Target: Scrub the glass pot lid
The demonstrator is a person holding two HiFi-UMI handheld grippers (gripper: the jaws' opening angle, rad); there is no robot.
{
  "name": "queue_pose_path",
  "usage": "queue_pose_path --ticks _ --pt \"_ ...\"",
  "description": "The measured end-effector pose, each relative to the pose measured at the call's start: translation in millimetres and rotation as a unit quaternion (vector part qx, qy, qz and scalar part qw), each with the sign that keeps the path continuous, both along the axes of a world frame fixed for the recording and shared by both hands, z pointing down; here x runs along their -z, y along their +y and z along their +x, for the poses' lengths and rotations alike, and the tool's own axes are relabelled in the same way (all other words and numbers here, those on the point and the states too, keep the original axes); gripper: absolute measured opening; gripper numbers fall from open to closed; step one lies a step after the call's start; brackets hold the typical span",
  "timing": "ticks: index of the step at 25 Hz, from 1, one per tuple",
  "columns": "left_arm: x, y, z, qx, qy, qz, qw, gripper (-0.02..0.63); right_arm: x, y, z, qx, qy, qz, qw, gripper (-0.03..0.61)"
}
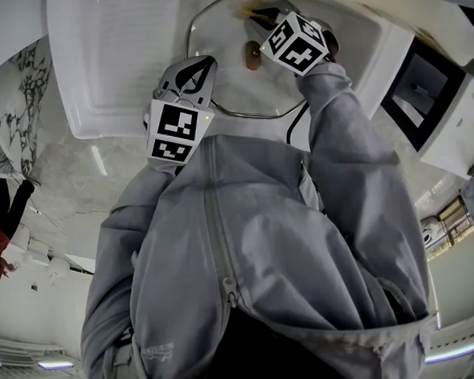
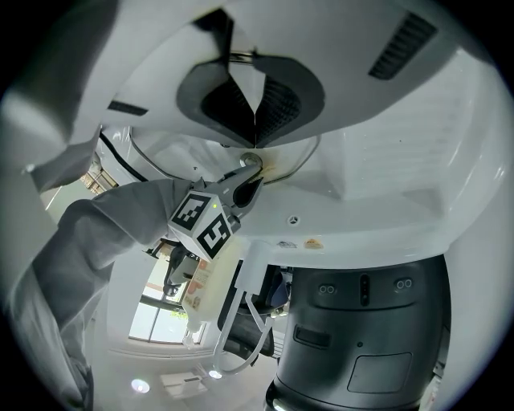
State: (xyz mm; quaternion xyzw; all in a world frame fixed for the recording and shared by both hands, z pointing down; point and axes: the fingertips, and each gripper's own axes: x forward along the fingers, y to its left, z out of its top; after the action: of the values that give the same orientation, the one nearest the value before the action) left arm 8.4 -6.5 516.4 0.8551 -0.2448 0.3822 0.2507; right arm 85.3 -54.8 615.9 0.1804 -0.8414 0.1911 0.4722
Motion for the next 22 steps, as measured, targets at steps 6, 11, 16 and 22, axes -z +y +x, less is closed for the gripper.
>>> queue_pose_path --ticks 6,11,16,22 --pt "3 5 2 -0.010 0.006 0.007 0.9999 0.006 12 31 -9 -0.009 -0.016 -0.035 0.999 0.041" --pt "7 12 4 -0.019 0.008 0.013 0.9997 0.006 25 59 -15 -0.011 -0.029 -0.060 0.998 0.042" --pt "13 18 9 -0.030 0.013 0.020 0.9993 0.006 40 82 -17 -0.027 -0.037 -0.078 0.996 0.041" --pt "18 27 15 -0.040 0.015 0.026 0.9987 0.006 61 117 -21 -0.027 -0.052 -0.105 0.993 0.041"
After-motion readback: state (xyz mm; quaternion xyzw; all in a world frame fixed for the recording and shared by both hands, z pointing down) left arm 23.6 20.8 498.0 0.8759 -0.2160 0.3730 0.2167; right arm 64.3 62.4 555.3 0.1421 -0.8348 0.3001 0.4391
